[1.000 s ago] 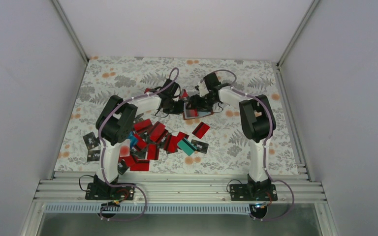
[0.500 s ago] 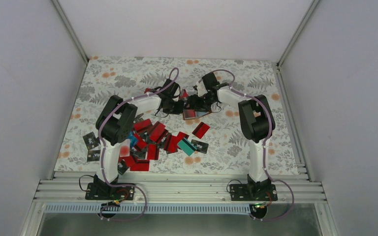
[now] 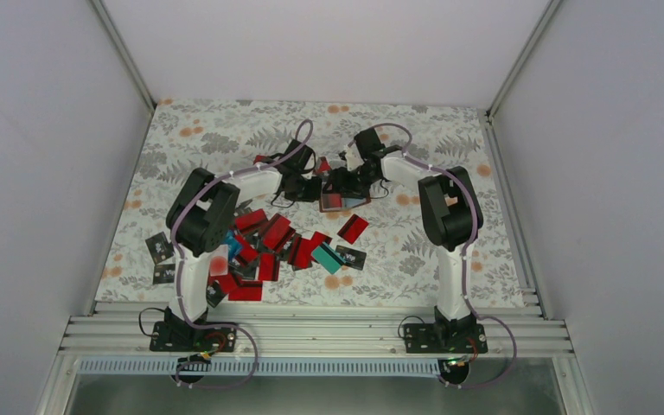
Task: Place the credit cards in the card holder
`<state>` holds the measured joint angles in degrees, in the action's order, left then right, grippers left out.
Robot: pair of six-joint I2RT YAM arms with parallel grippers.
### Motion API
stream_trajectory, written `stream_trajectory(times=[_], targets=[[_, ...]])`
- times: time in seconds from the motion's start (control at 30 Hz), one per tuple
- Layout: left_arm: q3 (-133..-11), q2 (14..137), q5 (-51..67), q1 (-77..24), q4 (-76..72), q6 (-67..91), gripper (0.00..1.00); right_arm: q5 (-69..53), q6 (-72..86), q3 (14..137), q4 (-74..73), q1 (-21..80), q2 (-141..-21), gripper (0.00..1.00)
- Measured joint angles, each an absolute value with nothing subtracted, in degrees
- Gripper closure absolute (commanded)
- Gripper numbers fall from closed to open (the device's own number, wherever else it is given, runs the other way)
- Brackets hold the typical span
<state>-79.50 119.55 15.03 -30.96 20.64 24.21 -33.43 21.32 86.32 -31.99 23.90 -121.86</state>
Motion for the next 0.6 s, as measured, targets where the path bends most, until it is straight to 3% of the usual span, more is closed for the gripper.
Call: stream_trajectory(times=[0.6], targets=[[-78.6,115.2,12.7,-31.4,26.0,23.6,0.98,-32.3,19.8,82.7,-35.4,23.7,-111.9,0.32]])
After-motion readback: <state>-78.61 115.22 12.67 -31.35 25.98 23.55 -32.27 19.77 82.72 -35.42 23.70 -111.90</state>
